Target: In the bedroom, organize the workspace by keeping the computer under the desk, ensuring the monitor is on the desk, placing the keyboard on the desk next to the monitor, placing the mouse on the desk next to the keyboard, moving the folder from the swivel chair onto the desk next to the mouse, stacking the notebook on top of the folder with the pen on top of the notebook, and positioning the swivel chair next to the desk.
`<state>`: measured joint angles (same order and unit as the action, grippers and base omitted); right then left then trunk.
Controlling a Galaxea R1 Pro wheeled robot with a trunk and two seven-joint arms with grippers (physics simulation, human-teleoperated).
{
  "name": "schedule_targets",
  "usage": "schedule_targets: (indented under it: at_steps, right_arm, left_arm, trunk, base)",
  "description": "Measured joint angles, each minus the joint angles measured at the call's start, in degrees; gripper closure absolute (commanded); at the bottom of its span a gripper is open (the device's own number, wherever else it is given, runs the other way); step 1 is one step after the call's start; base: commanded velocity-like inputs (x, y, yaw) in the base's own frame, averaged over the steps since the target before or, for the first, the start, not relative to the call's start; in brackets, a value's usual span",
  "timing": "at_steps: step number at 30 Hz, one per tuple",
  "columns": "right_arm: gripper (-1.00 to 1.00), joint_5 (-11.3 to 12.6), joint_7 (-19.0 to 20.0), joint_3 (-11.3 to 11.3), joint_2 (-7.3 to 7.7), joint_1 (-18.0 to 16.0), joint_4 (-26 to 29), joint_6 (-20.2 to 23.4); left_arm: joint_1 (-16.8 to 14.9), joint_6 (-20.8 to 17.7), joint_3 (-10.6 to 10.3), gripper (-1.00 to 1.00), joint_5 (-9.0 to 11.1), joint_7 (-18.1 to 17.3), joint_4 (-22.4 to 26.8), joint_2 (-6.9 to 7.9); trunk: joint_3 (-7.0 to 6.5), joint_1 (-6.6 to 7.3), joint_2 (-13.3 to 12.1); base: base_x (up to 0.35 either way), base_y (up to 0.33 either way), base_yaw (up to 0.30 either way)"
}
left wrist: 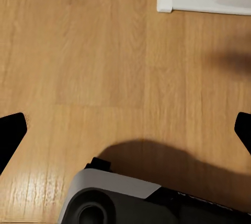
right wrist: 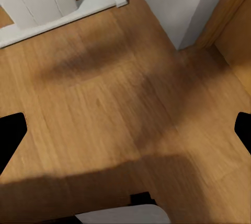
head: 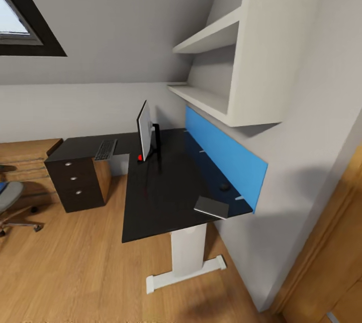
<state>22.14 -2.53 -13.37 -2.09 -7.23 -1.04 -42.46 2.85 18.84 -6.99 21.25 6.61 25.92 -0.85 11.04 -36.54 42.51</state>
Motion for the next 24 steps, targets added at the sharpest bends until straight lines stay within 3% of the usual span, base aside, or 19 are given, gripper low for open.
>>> schedule_targets:
  at_steps: [11, 24]
  right_arm:
    - [-1.0, 0.0, 0.0, 0.0, 0.09, 0.0, 0.1, 0.4]
    - [-1.0, -0.1, 0.3, 0.1, 0.42, 0.0, 0.1, 0.0]
  left_arm:
    - [0.0, 0.0, 0.0, -1.0, 0.0, -0.1, 0.0, 0.0]
    - [0.0, 0.0, 0.0, -1.0, -0.1, -0.1, 0.0, -0.09]
  trunk:
    - [0.69, 0.0, 0.0]
    - [0.8, 0.0, 0.0]
  base:
    - [0.0, 0.0, 0.189]
    - [0.0, 0.0, 0.016]
